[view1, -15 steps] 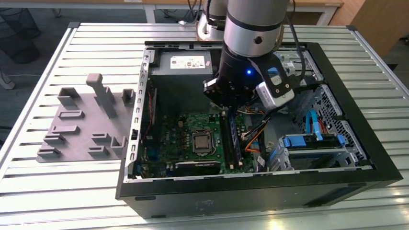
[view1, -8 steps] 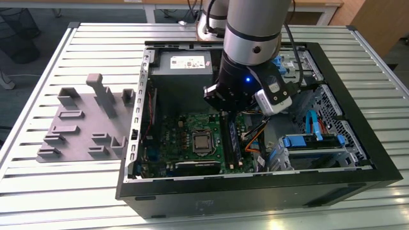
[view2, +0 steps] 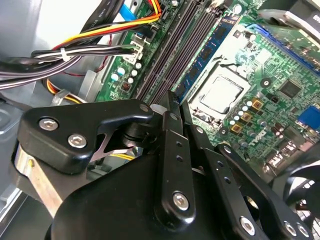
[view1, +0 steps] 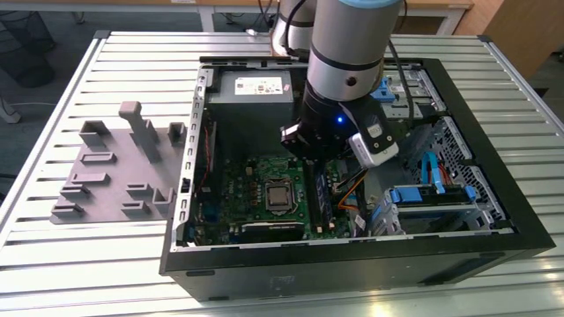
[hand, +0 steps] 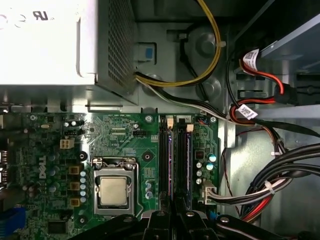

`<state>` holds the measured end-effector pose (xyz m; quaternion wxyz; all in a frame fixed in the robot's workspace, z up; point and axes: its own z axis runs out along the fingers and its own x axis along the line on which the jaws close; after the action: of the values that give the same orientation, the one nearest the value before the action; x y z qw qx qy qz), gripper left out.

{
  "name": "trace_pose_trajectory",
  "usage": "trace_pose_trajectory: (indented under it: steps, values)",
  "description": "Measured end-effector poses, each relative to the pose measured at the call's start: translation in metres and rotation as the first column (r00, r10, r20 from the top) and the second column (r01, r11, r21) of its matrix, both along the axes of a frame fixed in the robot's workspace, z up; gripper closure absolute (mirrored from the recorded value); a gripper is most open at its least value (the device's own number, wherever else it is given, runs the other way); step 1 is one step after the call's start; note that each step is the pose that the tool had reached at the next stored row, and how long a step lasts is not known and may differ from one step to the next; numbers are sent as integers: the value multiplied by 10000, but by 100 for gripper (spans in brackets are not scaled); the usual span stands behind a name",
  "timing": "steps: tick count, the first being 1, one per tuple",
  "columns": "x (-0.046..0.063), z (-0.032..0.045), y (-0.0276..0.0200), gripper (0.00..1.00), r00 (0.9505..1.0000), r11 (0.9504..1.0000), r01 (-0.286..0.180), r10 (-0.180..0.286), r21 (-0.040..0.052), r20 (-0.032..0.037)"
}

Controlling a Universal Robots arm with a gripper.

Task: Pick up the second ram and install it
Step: 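Insert the second ram into the second slot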

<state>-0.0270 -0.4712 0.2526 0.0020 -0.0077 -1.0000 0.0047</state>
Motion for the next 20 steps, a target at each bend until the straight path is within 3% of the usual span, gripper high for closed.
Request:
trace_pose_trajectory:
  steps: [12, 20]
  values:
    - [3, -217, -3, 86, 10000, 10000, 6, -6, 0, -6]
    - [5, -256, -21, 86, 10000, 10000, 4, -4, -1, -6]
